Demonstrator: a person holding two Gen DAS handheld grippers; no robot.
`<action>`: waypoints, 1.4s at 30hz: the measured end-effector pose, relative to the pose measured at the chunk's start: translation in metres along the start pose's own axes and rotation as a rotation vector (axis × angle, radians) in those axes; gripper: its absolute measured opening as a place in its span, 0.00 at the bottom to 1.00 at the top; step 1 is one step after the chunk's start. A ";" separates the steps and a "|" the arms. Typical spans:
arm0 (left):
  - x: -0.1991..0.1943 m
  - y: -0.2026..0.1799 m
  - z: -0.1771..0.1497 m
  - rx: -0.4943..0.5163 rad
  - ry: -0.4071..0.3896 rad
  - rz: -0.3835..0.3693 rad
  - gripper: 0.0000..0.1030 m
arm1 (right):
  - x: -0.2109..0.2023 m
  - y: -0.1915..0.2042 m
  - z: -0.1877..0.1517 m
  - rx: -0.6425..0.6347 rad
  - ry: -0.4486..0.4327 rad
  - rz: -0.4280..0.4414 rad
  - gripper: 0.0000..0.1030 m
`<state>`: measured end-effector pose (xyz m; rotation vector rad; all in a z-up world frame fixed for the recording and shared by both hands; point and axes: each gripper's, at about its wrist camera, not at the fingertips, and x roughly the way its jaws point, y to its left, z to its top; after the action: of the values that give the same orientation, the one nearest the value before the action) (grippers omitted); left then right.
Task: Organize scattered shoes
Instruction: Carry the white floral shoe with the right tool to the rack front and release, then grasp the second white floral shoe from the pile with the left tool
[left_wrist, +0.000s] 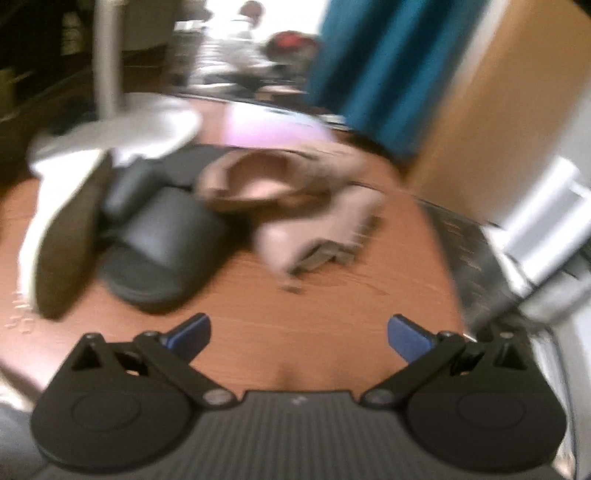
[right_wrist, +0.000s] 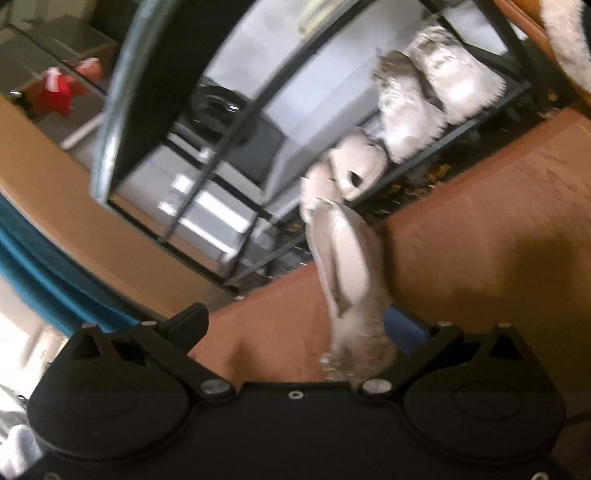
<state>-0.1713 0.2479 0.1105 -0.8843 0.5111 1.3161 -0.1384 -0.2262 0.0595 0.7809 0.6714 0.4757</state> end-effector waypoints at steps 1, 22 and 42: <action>0.001 0.006 0.004 -0.019 0.009 -0.005 0.99 | -0.002 0.002 -0.001 -0.005 0.004 0.020 1.00; 0.077 0.177 0.122 -0.106 0.027 0.056 0.99 | 0.017 0.047 -0.046 -0.084 0.218 0.116 1.00; 0.154 0.206 0.107 0.044 0.194 0.159 0.51 | 0.034 0.048 -0.060 -0.117 0.281 0.043 1.00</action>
<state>-0.3534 0.4281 0.0021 -0.9557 0.7719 1.3637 -0.1637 -0.1468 0.0526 0.6245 0.8805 0.6652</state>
